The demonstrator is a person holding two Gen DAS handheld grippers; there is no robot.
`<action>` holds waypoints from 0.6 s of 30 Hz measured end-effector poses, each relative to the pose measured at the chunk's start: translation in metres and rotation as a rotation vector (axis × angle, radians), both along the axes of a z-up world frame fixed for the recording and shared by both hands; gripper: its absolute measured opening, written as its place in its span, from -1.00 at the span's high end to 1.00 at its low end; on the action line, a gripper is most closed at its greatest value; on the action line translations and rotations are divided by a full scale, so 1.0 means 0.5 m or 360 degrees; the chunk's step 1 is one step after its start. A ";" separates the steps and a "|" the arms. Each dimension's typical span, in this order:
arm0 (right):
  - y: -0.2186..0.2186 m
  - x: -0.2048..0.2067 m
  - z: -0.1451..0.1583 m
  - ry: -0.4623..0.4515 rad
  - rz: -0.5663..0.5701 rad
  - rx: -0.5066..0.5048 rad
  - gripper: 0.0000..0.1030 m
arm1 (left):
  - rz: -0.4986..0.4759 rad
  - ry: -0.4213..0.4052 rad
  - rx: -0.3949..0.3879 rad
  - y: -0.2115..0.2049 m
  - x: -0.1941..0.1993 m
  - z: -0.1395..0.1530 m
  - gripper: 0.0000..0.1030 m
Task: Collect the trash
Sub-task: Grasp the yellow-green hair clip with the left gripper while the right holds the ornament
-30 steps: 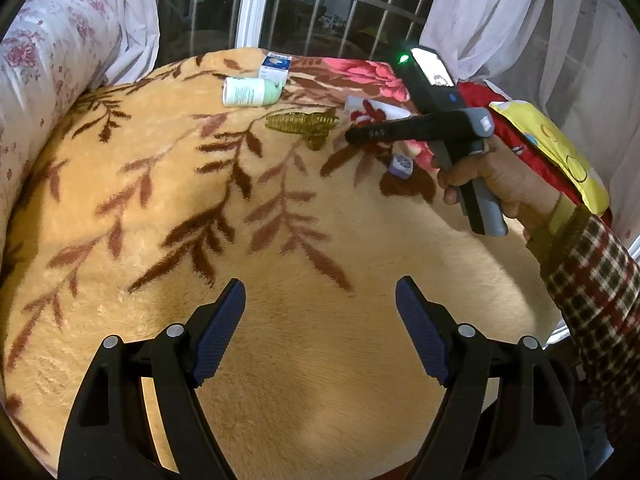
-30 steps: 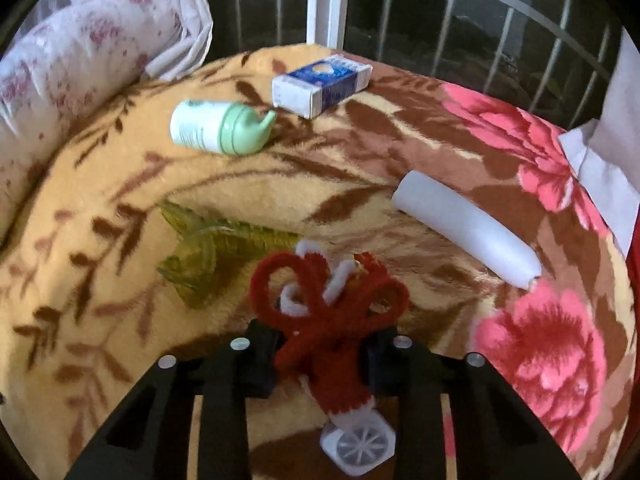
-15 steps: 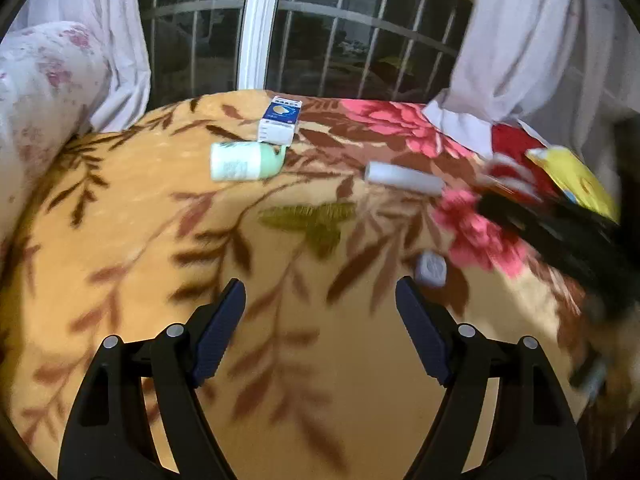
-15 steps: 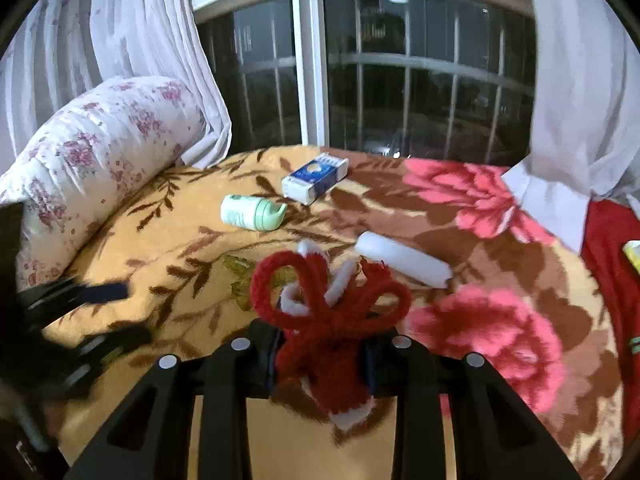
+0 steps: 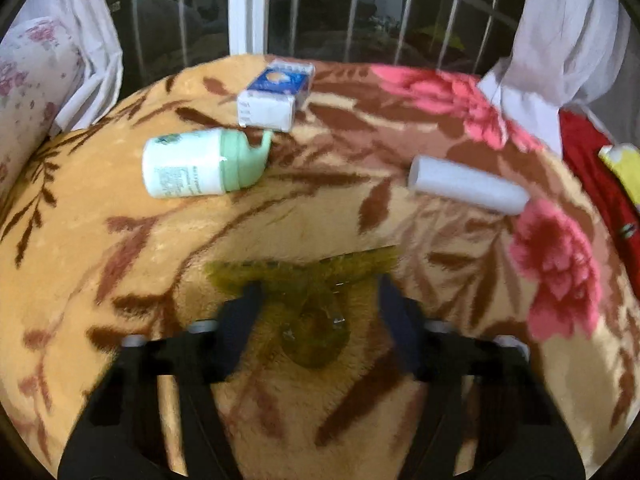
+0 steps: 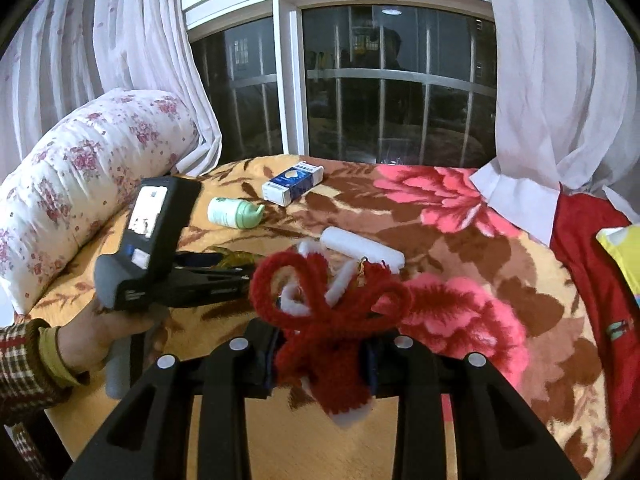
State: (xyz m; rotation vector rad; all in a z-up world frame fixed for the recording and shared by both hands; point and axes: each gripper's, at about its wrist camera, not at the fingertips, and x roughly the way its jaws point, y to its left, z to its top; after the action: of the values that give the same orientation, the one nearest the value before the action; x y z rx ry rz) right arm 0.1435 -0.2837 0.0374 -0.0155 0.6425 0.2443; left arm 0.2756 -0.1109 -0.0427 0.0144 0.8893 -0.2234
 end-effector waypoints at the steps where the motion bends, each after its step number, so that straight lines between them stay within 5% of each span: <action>1: -0.001 -0.001 -0.001 0.0002 0.0001 0.0004 0.38 | -0.0023 -0.0018 0.0007 0.002 0.002 -0.001 0.46; 8: 0.018 -0.011 -0.007 0.0008 0.0031 0.0016 0.38 | -0.0071 -0.0102 0.0018 0.023 -0.040 0.030 0.47; 18: 0.083 -0.086 0.023 -0.0015 0.0102 0.0028 0.38 | -0.0195 -0.0178 -0.0004 0.088 -0.221 0.118 0.47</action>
State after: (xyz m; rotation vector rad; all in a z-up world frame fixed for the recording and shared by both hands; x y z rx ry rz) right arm 0.1008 -0.2424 0.0488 -0.0206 0.6312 0.3115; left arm 0.1649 -0.0670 0.0162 0.0787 0.7772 -0.3351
